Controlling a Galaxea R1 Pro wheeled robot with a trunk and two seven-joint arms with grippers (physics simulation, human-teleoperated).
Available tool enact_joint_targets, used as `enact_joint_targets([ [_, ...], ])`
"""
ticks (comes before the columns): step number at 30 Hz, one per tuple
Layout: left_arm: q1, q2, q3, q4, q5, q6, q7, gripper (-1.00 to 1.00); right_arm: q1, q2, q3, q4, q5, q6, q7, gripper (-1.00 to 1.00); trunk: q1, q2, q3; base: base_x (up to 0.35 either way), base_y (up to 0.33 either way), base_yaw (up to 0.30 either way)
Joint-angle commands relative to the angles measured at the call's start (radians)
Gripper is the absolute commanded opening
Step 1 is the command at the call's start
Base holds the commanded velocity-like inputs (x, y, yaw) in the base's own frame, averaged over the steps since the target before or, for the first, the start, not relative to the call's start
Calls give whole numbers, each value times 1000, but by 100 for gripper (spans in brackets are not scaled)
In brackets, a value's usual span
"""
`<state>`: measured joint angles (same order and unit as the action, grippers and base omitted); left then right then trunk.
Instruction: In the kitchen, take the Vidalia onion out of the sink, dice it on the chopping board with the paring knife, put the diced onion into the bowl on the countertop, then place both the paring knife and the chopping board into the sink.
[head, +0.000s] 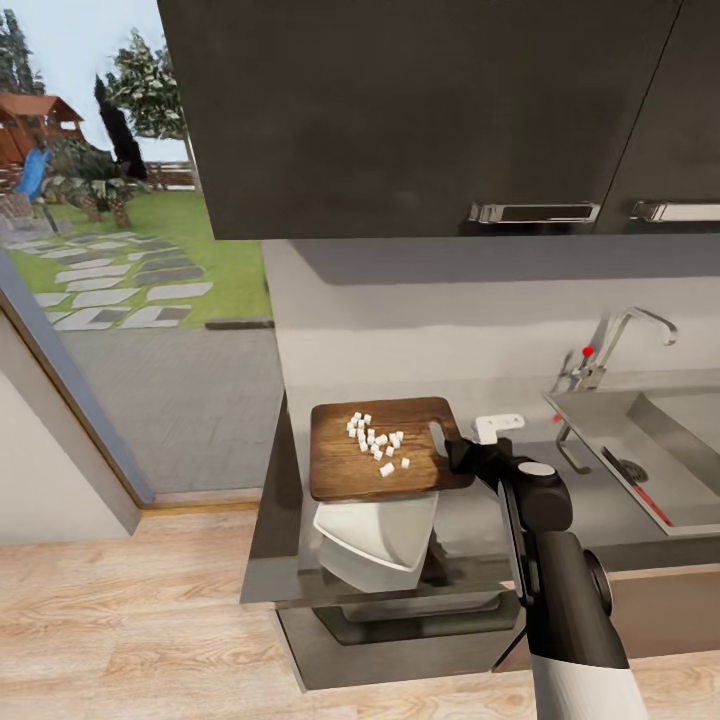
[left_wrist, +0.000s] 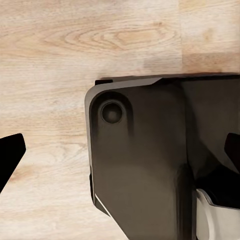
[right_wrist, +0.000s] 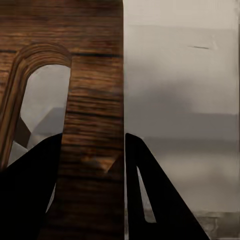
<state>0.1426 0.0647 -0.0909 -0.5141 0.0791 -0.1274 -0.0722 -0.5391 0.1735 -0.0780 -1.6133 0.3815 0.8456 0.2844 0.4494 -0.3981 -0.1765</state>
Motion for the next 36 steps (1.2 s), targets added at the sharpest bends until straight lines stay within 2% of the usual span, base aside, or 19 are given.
enact_joint_targets([
  [1, 0, 1, -6, -1, 8, -1, 0, 100, -1, 1, -2, 0, 10, -22, 10, -100, 1, -2, -2, 0, 0, 0],
  [3, 0, 1, -6, -1, 8, -1, 0, 100, -1, 1, -3, 1, 10, -52, 10, -100, 1, -2, -2, 0, 0, 0],
  [18, 0, 1, -6, 2, 8, -1, 0, 100, -1, 1, -6, 1, 10, -93, 13, -100, 1, -2, -2, 0, 0, 0],
  [23, 0, -1, -6, 2, 8, -1, 0, 100, -1, 1, -7, 1, 10, -108, 48, -100, 1, -2, -2, 0, 0, 0],
  [28, 0, -2, -6, 2, 8, -1, 0, 100, -1, 1, -8, 1, 10, -113, 56, -100, 1, -2, -2, 0, 0, -3],
  [32, 0, -2, -6, 2, 8, -1, 0, 100, -1, 1, -8, 1, 10, -118, 57, -100, 1, -2, 2, 0, 0, -102],
  [36, 0, -2, -6, 2, 8, -1, 0, 100, -1, 1, -15, 3, 10, -159, 58, -100, 1, -2, 8, 0, 0, -157],
])
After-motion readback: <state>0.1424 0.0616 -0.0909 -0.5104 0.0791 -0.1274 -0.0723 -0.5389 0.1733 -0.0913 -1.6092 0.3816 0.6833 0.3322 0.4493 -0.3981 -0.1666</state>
